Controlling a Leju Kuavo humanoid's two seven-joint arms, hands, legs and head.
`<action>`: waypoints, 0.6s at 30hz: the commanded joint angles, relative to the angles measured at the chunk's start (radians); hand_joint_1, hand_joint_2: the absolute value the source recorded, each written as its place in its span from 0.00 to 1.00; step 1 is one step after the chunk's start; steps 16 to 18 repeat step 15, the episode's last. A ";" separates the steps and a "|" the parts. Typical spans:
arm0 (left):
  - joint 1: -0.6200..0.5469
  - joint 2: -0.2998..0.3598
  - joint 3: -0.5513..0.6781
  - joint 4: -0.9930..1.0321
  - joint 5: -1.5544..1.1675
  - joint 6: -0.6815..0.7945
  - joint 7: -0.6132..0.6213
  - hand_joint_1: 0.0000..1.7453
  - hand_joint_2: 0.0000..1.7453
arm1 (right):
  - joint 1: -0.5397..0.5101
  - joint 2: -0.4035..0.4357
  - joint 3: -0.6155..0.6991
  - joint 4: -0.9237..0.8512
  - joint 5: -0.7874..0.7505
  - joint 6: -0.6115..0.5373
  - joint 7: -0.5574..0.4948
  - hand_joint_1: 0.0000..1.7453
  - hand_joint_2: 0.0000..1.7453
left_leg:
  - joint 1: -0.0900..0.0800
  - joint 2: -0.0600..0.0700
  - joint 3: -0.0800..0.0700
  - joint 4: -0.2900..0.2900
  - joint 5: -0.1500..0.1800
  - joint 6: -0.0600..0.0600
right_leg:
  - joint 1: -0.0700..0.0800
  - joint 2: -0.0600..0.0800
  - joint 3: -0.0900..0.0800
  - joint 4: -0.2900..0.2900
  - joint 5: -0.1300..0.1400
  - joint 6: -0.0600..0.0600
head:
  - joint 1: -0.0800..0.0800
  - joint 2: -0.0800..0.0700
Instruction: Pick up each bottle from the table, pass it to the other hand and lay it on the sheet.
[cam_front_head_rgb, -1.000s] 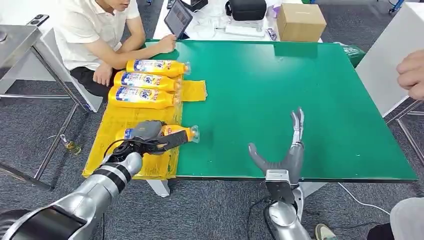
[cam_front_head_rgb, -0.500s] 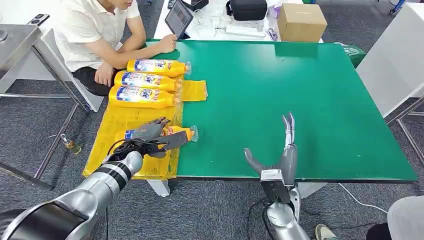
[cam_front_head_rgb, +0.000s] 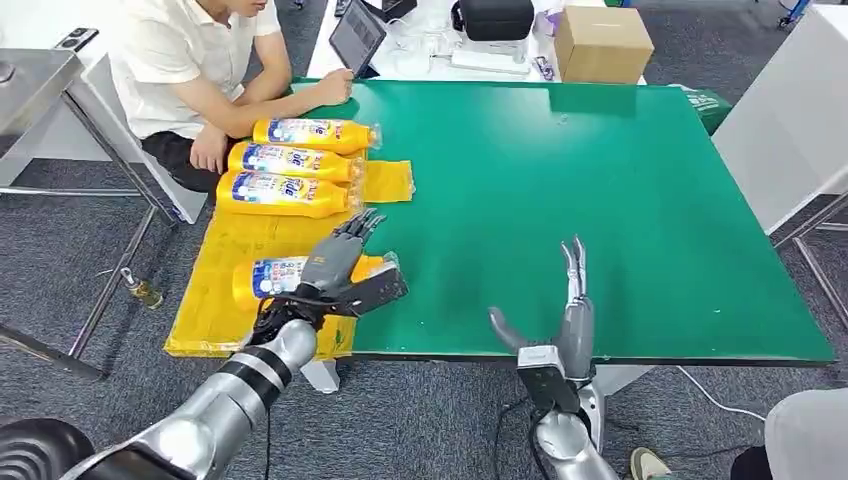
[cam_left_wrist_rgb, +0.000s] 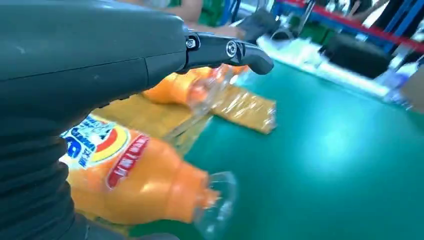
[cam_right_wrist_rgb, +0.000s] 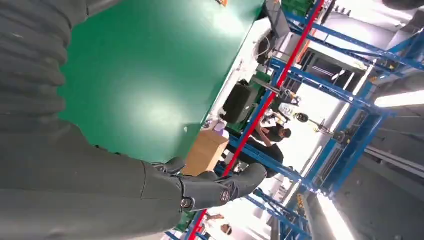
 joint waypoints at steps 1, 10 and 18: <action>0.015 0.004 -0.031 -0.068 0.004 -0.002 0.001 0.00 1.00 | -0.015 -0.020 0.023 0.045 -0.003 -0.007 0.001 0.00 1.00 | 0.001 0.001 0.004 -0.001 -0.001 0.001 | 0.001 0.000 0.004 -0.001 -0.001 -0.003 | 0.000 0.000; 0.081 0.004 -0.019 -0.203 0.085 0.160 -0.142 0.00 1.00 | -0.010 -0.019 0.017 0.039 0.001 -0.007 0.001 0.00 1.00 | 0.000 0.002 0.005 -0.001 -0.002 0.001 | 0.001 0.001 0.005 -0.002 -0.001 -0.003 | 0.000 0.000; 0.298 -0.081 0.081 -0.515 0.361 0.349 -0.464 0.00 1.00 | -0.005 0.000 0.034 0.048 -0.028 -0.007 0.001 0.00 1.00 | 0.000 0.003 0.005 -0.001 -0.003 0.001 | 0.001 0.001 0.005 -0.001 -0.002 -0.003 | 0.000 0.000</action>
